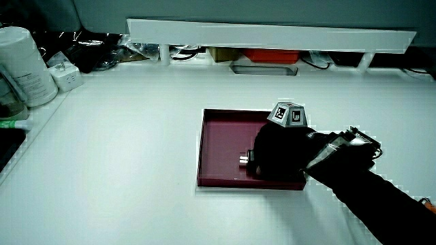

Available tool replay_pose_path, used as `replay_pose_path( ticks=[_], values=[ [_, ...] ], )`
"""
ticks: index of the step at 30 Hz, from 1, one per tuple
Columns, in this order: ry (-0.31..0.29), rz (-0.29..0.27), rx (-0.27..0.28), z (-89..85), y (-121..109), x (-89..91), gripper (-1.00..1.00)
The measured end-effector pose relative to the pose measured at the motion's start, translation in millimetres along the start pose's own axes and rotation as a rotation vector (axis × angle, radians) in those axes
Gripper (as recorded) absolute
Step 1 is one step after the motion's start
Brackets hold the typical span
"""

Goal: Place charger into plate

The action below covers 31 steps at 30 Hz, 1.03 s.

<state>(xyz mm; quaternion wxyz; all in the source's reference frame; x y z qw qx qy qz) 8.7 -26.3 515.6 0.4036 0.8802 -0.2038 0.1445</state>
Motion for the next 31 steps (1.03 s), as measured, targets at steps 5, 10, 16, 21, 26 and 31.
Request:
replay_pose_path(
  ticks=[5,10,16,21,26,31],
  values=[
    [0.025,0.004,-0.022,-3.1,2.0,4.0,0.00],
    [0.034,-0.002,-0.022,-4.2,-0.2,6.5,-0.07],
    [0.064,0.016,-0.071,-2.5,-4.8,9.3,-0.47],
    [0.104,0.039,-0.095,4.9,-15.2,13.2,-0.80],
    [0.137,0.087,-0.099,19.0,-38.8,10.9,-1.00],
    [0.231,0.209,-0.109,33.1,-70.9,10.6,-1.00]
  ],
)
